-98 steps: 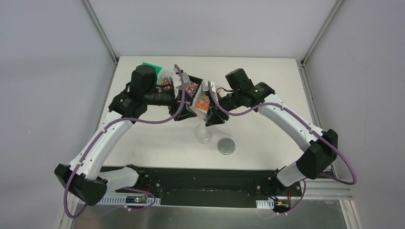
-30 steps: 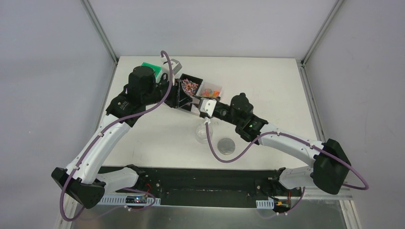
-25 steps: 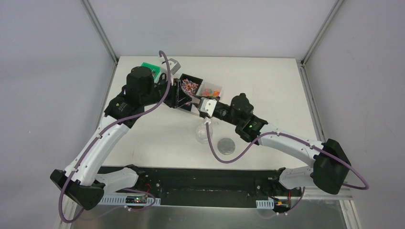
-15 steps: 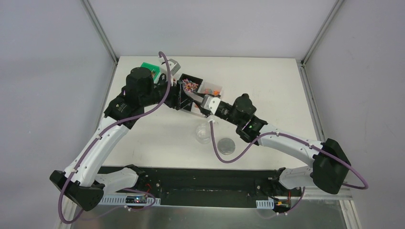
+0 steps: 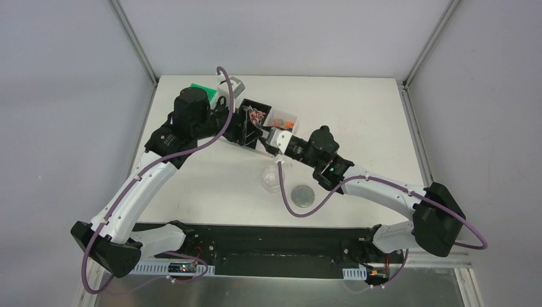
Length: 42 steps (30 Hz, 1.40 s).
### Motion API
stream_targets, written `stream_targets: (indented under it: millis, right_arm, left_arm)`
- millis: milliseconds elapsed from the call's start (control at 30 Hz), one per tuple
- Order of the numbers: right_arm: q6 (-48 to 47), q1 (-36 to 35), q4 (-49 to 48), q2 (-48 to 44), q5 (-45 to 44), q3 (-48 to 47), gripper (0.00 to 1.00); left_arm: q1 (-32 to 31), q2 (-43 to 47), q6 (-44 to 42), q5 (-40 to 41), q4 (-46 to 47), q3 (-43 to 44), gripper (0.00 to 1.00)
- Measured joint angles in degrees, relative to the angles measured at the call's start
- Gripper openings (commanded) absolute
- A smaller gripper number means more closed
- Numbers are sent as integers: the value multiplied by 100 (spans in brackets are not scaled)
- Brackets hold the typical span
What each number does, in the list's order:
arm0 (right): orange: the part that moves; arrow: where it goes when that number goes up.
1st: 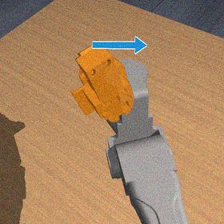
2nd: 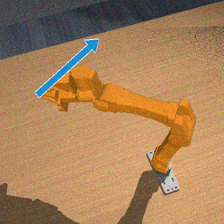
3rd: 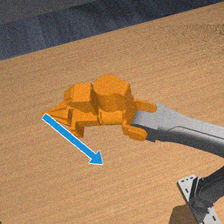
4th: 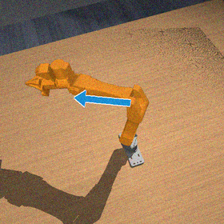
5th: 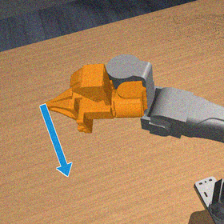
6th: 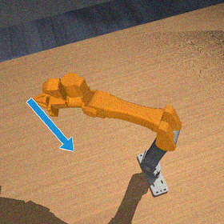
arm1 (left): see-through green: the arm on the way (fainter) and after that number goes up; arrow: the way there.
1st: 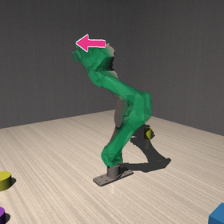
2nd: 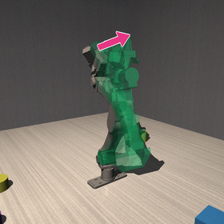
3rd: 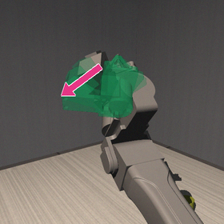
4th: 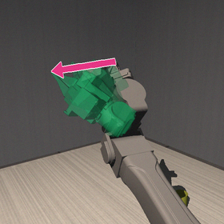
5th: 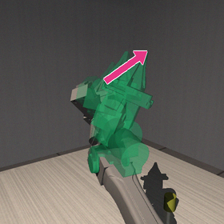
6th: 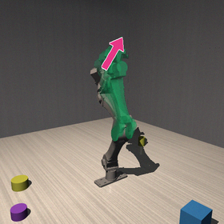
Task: Pack the candies
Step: Pick up the spatula from the center of the board, then scoop the fake candies from the storage box.
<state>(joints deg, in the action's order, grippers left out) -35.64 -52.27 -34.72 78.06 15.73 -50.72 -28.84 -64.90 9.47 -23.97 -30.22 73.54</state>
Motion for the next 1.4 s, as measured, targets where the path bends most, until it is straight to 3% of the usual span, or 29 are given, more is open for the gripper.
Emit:
stream_targets:
  millis: [233, 467, 500, 700, 833, 900, 933, 1233, 1400]
  right_arm:
    - [-28, -2, -92, 2, 13, 114, 0]
    - [-57, 0, -105, 15, -26, 160, 0]
    - [-57, 0, -107, 15, -26, 162, 3]
    - [-24, -4, -317, 15, -66, 282, 34]
    - [103, -15, -518, -17, -157, 516, 68]
    - [184, -15, -527, -96, -225, 713, 94]
    - [229, -15, -522, -173, -269, 833, 99]
    - [649, -15, -146, -1504, -841, 1567, 100]
    - [1222, -15, 267, -2424, -1974, 1779, 100]
  left_arm:
    - [2, -101, 4, -9, 24, 0, 41]
    - [-33, -153, -4, -79, 28, 2, 2]
    - [-35, -153, -4, -79, 28, 2, 0]
    - [-44, -153, -57, -79, 24, 2, 0]
    - [-37, -151, -157, -15, 11, 2, 0]
    - [-31, -151, -208, 61, 22, 2, 0]
    - [-31, -151, -236, 111, 20, 2, 0]
    - [-31, -151, -708, 791, -37, 9, 0]
    - [-31, -260, -957, 1165, -109, 122, 0]
